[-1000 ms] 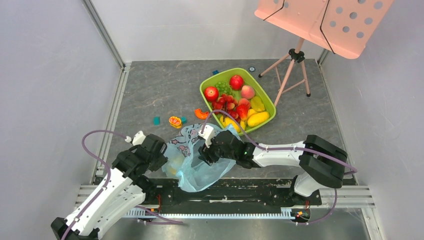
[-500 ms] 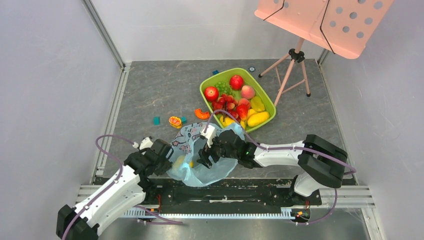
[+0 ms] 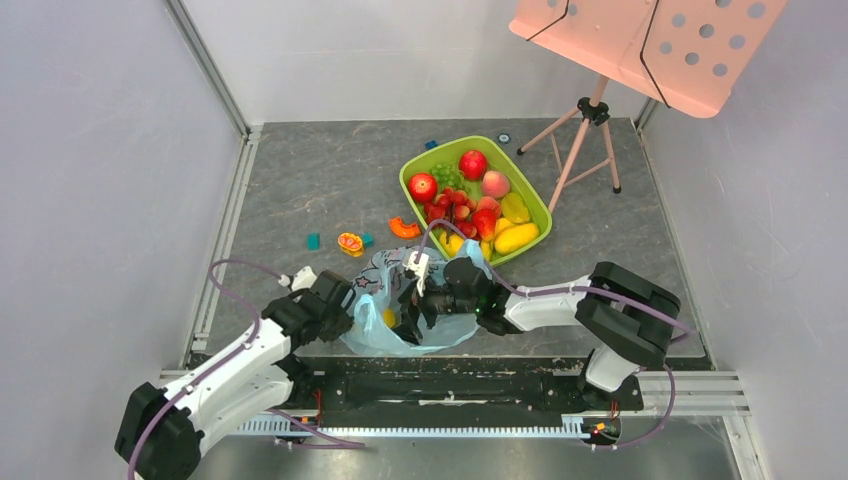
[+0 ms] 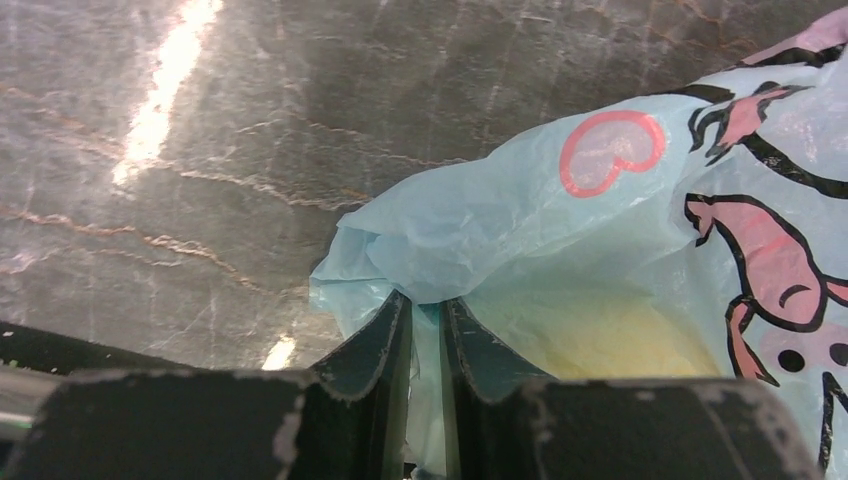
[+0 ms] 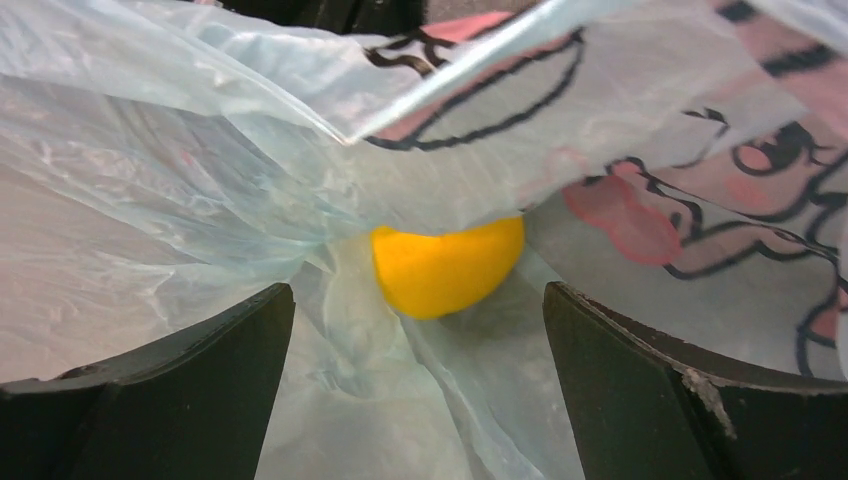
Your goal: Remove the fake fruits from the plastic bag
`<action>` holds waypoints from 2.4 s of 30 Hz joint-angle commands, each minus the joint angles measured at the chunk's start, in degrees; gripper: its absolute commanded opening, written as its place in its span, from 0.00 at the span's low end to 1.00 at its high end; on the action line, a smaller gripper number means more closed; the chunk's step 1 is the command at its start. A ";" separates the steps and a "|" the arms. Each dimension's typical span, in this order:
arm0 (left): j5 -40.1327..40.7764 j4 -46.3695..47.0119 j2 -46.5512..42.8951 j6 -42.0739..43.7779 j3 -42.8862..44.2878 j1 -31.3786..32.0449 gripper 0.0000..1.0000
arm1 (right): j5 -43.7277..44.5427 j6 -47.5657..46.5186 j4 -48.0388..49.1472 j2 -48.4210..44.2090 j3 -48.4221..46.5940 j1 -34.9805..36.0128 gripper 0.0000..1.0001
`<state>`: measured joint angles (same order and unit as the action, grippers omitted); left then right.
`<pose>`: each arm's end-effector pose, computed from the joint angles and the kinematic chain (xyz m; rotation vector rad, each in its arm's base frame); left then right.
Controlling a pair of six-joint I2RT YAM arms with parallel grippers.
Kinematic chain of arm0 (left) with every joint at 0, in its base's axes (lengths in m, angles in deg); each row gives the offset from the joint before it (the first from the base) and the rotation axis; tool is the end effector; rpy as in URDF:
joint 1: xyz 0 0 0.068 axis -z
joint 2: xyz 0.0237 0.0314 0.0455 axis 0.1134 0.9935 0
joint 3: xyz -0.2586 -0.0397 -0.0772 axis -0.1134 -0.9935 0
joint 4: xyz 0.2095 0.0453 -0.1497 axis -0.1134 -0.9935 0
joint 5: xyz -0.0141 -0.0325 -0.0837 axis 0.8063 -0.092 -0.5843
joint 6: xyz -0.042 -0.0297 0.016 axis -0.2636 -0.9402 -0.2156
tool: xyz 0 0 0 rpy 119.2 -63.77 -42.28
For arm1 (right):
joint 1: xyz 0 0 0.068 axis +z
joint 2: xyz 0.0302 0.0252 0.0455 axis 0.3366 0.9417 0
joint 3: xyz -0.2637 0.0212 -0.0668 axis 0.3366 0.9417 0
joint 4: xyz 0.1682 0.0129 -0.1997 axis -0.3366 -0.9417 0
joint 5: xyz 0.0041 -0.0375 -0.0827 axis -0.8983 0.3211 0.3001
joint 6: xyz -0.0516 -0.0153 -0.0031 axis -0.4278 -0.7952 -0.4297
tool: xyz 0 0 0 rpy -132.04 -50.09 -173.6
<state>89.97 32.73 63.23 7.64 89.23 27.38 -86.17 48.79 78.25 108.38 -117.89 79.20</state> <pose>0.1113 -0.0634 0.1589 -0.8751 2.5321 -0.1997 0.1517 0.2850 0.1695 -1.1269 1.7438 1.1681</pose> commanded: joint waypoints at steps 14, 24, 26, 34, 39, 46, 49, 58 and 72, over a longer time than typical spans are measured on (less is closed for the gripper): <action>-3.12 14.33 8.14 9.74 2.01 3.37 0.16 | -4.70 2.57 6.61 6.39 -3.24 0.28 0.98; -2.62 19.10 14.43 8.61 3.75 8.70 0.16 | -5.13 2.65 6.30 10.26 -5.75 0.84 0.98; -2.59 19.70 14.72 8.38 3.69 9.06 0.16 | -5.35 2.53 6.04 10.90 -5.97 1.08 0.98; -2.19 19.91 14.64 8.33 3.95 9.44 0.16 | -4.67 0.40 2.71 12.55 -6.82 2.42 0.98; -2.02 19.87 14.00 8.16 3.61 9.44 0.16 | -1.54 -2.08 -0.55 11.98 -6.30 2.74 0.98; -1.05 18.74 11.51 7.60 2.50 9.44 0.15 | 2.72 -3.53 -0.30 8.36 -4.03 2.78 0.79; -0.84 18.42 10.52 7.32 1.94 9.44 0.15 | 4.27 -4.43 -0.21 6.17 -3.24 2.79 0.72; 0.40 16.58 8.29 6.04 0.89 9.44 0.15 | 8.87 -7.87 -5.67 -1.32 -1.89 2.87 0.70; 2.72 14.41 6.45 5.71 1.75 9.39 0.14 | 25.81 -17.60 -28.75 -17.18 -2.46 3.05 0.74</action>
<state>89.64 47.88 70.07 14.81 90.23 36.60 -66.61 34.36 54.97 95.71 -119.70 82.08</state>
